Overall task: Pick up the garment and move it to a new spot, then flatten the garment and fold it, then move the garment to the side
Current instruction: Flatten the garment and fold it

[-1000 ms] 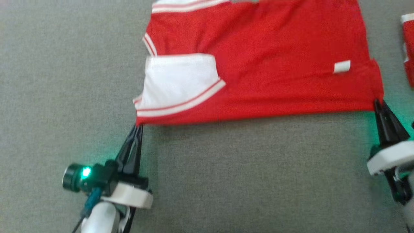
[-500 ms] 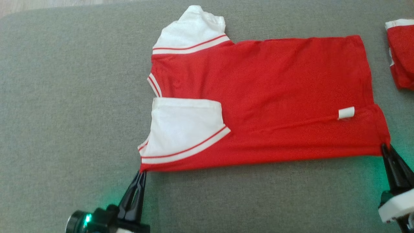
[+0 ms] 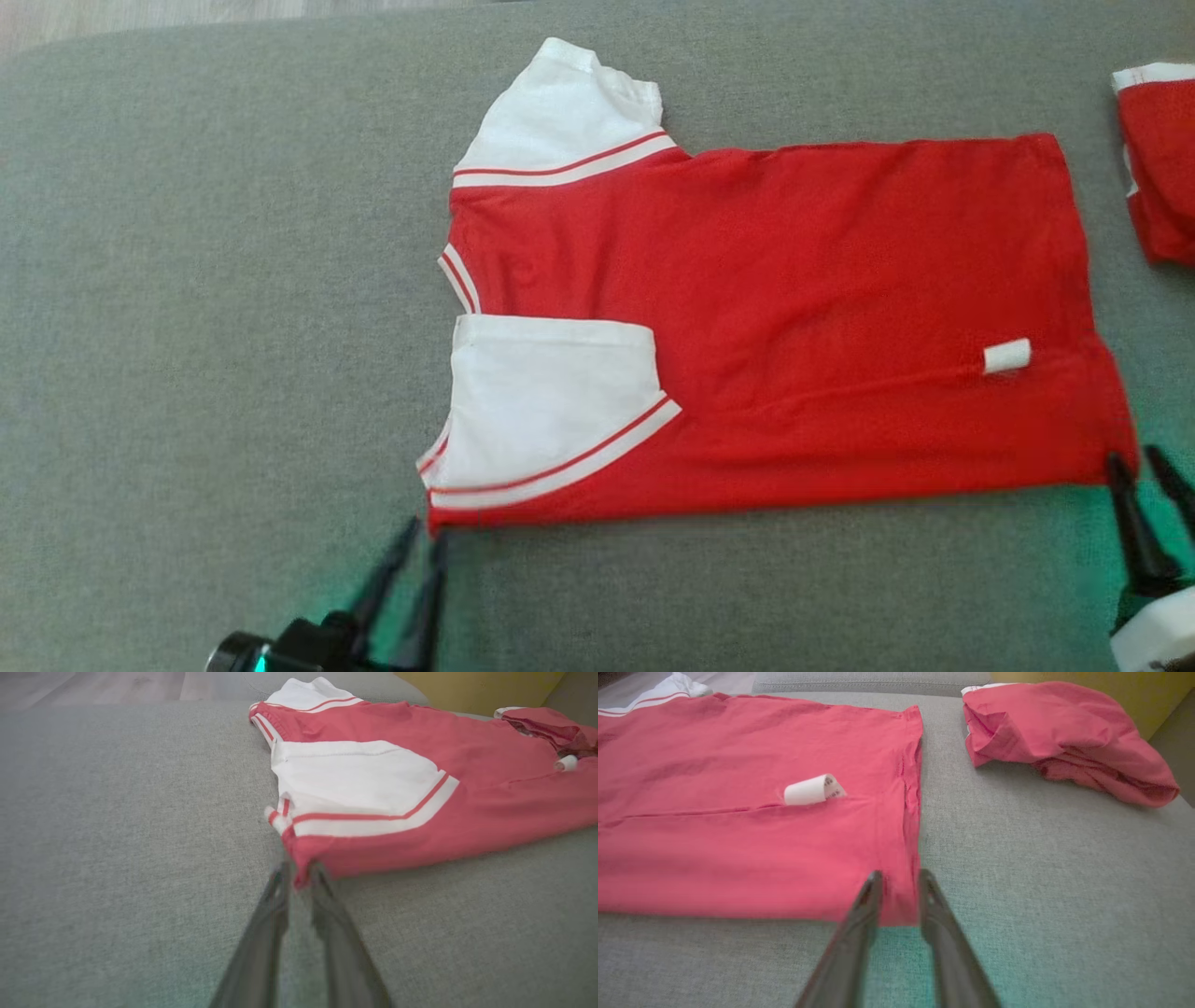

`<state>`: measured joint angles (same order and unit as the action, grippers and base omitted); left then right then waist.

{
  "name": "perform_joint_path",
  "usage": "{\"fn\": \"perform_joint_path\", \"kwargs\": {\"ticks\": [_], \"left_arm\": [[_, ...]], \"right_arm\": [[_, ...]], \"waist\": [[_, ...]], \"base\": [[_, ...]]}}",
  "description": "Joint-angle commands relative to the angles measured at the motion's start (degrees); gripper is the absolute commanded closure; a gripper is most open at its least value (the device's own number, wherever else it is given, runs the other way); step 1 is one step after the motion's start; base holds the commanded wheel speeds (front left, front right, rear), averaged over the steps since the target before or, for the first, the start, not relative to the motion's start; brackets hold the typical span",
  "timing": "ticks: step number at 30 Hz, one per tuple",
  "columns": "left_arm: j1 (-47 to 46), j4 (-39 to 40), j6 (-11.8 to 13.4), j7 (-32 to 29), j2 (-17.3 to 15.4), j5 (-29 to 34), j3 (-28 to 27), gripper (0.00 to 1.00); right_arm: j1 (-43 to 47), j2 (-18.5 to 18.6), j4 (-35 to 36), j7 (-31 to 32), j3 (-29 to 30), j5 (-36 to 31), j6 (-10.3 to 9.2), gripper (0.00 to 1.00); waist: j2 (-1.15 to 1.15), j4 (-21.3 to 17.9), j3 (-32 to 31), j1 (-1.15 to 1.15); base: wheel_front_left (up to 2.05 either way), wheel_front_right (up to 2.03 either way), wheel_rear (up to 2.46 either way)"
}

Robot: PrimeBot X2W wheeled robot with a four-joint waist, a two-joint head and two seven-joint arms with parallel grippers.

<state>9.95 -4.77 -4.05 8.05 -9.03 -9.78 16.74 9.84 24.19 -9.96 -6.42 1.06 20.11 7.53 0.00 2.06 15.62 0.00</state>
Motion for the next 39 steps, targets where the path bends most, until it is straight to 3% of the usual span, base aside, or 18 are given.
{"fn": "perform_joint_path", "kwargs": {"ticks": [1, 9, 16, 21, 25, 33, 39], "left_arm": [[-1.0, 2.2, 0.3, 0.1, -0.8, 0.0, -1.5, 0.0], [-10.1, 10.9, -0.7, -4.2, -5.1, -0.3, -4.2, 0.0], [-31.7, 13.8, -3.2, -14.4, -14.7, -5.2, -3.9, 0.0], [-50.1, 8.9, -3.4, -23.5, -24.1, -15.3, 6.1, 0.0], [-62.8, 2.2, -3.4, -30.8, -29.3, -23.4, 13.5, 0.0], [-76.4, -7.2, -3.4, -41.7, -33.3, -32.3, 22.0, 0.0], [-82.3, -10.7, -3.4, -44.0, -34.8, -34.8, 26.9, 0.0]], "right_arm": [[0.8, 1.6, 2.0, -0.3, 0.3, 0.1, -0.04, 0.0], [-1.7, 1.4, 7.9, -1.6, 1.9, -1.5, -0.04, 0.0], [-7.1, 0.5, 12.0, -2.4, 0.0, -3.4, -0.04, 0.0], [-11.0, 0.9, 12.7, -2.8, -2.5, -4.0, -0.04, 0.0], [-14.2, 0.8, 12.2, -3.5, -4.5, -4.1, -0.04, 0.0], [-18.1, 0.0, 9.8, -4.6, -8.0, -3.2, -0.04, 0.0], [-20.2, -0.6, 7.4, -5.9, -9.8, -2.6, -0.04, 0.0]], "waist": [[0.0, 0.0, 0.0, 0.0], [0.0, -1.8, 2.1, 0.0], [0.0, -4.5, 7.5, 0.0], [0.0, -6.9, 12.2, 0.0], [0.0, -9.1, 15.2, 0.0], [0.0, -12.6, 18.7, 0.0], [0.0, -14.7, 20.8, 0.0]], "base": [[0.0, 0.0, 0.0], [0.0, 0.0, 0.0], [0.0, 0.0, 0.0], [0.0, 0.0, 0.0], [0.0, 0.0, 0.0], [0.0, 0.0, 0.0], [0.0, 0.0, 0.0]]}}
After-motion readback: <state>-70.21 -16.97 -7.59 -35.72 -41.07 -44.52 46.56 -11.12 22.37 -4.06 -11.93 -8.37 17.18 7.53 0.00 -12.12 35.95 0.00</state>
